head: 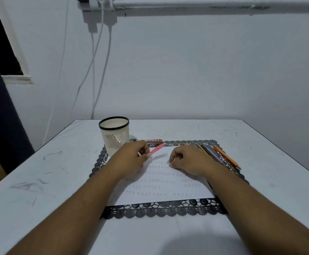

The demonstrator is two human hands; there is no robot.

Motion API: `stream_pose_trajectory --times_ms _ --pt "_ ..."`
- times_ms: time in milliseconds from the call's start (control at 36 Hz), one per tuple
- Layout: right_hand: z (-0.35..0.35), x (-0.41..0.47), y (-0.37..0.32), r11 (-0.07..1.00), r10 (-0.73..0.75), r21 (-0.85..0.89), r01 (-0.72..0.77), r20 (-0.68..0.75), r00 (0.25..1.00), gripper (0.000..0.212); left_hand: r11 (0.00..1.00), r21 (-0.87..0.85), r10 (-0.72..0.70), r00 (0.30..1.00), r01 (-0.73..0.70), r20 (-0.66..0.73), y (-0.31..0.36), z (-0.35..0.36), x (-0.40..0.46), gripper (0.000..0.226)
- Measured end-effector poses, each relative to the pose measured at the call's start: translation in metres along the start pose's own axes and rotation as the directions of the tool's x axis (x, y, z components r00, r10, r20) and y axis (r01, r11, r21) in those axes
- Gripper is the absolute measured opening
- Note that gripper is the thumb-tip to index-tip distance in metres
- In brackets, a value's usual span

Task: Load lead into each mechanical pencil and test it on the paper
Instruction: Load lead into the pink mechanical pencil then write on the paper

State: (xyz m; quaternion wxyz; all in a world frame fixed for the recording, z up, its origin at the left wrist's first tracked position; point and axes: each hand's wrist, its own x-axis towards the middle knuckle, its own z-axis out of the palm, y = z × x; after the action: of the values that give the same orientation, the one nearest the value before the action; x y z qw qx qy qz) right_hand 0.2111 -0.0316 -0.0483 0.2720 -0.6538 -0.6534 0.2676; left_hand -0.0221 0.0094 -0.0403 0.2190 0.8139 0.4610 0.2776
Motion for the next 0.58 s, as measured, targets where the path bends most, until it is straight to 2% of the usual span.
stream_pose_trajectory --times_ms 167,250,444,583 --pt "0.002 0.000 -0.002 0.996 -0.008 -0.094 0.006 -0.023 1.000 0.016 1.000 0.005 0.003 1.000 -0.003 -0.007 0.004 0.001 -0.002 0.017" --pt "-0.002 0.001 -0.002 0.998 -0.024 -0.053 0.020 -0.076 0.997 0.016 1.000 0.007 0.000 1.000 0.000 -0.011 0.005 0.001 -0.002 0.017" --pt "-0.011 0.003 -0.004 0.963 -0.032 0.254 0.089 -0.221 0.975 0.025 1.000 0.013 0.011 1.000 -0.011 0.001 0.004 0.000 -0.001 0.017" --pt "-0.011 -0.006 -0.017 0.788 -0.022 0.590 0.174 -0.256 0.966 0.010 1.000 0.005 0.030 1.000 -0.030 -0.003 0.007 -0.002 -0.002 0.015"
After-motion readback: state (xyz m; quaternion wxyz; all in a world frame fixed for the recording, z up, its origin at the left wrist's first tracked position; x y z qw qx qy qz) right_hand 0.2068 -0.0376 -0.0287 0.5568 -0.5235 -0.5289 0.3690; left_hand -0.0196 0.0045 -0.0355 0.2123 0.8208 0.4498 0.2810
